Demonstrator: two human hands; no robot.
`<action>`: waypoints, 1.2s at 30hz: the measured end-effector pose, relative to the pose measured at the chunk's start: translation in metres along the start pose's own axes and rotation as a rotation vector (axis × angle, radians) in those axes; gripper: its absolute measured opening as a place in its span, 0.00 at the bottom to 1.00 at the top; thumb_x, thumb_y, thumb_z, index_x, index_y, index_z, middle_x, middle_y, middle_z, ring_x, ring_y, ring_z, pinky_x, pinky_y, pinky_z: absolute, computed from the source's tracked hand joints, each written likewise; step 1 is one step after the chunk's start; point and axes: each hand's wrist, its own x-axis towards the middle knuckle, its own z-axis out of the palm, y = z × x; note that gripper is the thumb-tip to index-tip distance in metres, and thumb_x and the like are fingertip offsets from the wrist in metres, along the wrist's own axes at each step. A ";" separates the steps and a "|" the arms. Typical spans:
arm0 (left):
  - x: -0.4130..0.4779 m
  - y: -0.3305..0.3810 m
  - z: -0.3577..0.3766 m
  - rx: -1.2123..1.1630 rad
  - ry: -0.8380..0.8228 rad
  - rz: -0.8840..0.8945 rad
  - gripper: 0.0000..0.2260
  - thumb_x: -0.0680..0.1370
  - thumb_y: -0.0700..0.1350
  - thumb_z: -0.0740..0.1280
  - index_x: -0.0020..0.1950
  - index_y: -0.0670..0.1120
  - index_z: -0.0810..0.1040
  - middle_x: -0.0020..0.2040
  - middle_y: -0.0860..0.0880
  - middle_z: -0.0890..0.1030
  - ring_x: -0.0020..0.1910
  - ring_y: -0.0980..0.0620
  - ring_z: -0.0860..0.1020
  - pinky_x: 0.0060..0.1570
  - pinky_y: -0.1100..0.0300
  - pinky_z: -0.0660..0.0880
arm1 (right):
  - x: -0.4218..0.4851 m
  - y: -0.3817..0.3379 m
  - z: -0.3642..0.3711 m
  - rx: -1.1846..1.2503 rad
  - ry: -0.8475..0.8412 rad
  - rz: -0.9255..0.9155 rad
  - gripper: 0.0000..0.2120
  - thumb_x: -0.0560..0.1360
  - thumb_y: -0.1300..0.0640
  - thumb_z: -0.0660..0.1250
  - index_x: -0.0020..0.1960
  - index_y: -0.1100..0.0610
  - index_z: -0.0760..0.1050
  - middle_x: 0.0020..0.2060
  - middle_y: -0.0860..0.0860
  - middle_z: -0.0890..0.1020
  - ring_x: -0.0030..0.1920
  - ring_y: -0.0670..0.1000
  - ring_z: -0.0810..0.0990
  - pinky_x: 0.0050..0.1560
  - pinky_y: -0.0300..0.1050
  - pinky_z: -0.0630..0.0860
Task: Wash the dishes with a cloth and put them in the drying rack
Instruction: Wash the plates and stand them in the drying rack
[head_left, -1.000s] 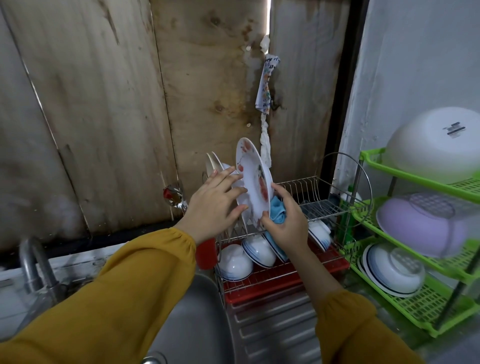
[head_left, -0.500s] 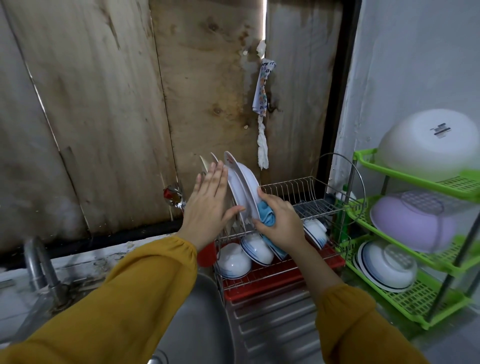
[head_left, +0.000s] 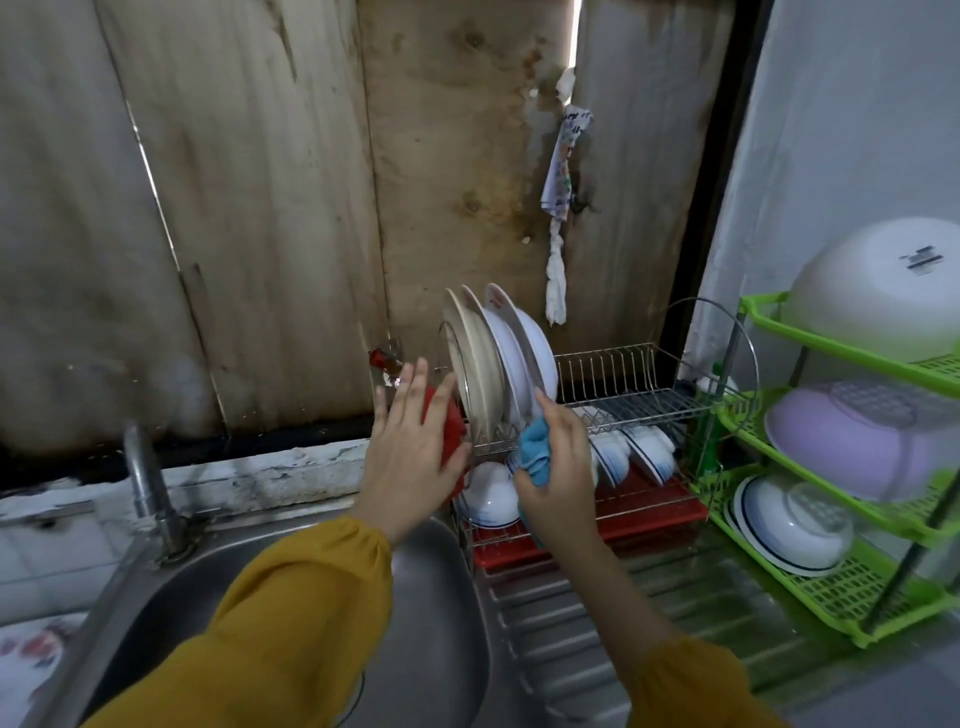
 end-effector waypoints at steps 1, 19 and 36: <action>-0.013 -0.004 -0.003 -0.027 -0.007 -0.027 0.31 0.78 0.53 0.65 0.78 0.46 0.59 0.79 0.41 0.53 0.79 0.43 0.50 0.74 0.47 0.42 | -0.009 -0.008 0.006 0.024 0.045 0.021 0.35 0.68 0.59 0.64 0.74 0.47 0.63 0.64 0.51 0.69 0.65 0.50 0.69 0.65 0.45 0.69; -0.244 -0.201 -0.079 -0.277 -0.193 -0.806 0.17 0.77 0.44 0.67 0.66 0.43 0.76 0.70 0.42 0.72 0.71 0.45 0.68 0.67 0.67 0.58 | -0.155 -0.143 0.207 0.137 -0.595 0.114 0.30 0.64 0.58 0.64 0.65 0.46 0.74 0.60 0.46 0.75 0.59 0.52 0.75 0.61 0.50 0.75; -0.381 -0.405 -0.116 -0.081 -0.684 -1.000 0.19 0.82 0.47 0.62 0.73 0.49 0.70 0.72 0.49 0.71 0.71 0.49 0.68 0.71 0.56 0.63 | -0.202 -0.269 0.459 -0.057 -1.201 0.143 0.19 0.72 0.55 0.73 0.62 0.48 0.78 0.58 0.50 0.79 0.58 0.53 0.76 0.53 0.43 0.75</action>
